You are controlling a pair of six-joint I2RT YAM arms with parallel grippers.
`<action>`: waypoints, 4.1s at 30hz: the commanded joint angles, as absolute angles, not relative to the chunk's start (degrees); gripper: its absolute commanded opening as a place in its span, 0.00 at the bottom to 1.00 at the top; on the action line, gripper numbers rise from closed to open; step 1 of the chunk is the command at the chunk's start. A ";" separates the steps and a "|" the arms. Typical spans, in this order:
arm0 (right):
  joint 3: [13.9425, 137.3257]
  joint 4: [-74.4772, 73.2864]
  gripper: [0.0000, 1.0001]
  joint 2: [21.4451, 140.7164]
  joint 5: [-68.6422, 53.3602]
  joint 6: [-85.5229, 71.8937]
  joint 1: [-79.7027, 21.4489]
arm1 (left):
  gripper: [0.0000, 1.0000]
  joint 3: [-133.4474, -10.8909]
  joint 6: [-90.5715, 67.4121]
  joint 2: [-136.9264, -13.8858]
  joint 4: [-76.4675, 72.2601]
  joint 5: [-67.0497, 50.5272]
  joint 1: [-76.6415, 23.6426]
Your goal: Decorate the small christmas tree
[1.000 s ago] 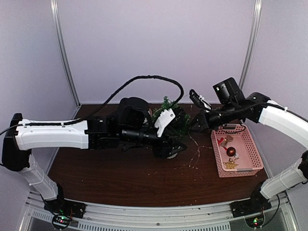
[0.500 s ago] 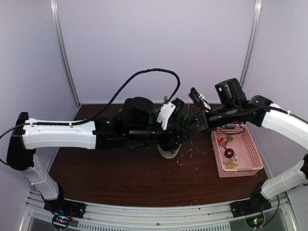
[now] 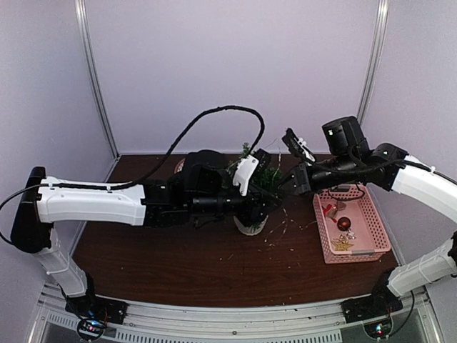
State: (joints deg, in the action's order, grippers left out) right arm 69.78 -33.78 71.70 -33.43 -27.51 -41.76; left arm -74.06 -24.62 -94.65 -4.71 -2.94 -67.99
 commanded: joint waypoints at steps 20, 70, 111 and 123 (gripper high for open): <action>66.96 -29.21 0.00 68.34 -34.23 -28.64 -42.89 | 0.49 -67.26 -26.90 -92.58 -17.04 -7.73 -66.71; 63.09 -68.41 0.56 59.09 -10.55 -12.44 -21.70 | 0.00 -66.86 -31.63 -89.82 -3.63 -8.27 -60.38; 64.74 -57.99 0.45 92.29 -3.42 5.17 -13.20 | 0.00 -70.53 -31.89 -93.28 -2.53 -13.12 -55.32; 64.80 -56.93 0.09 92.97 -3.30 3.41 -13.01 | 0.00 -70.83 -28.95 -93.08 -0.36 -14.62 -55.16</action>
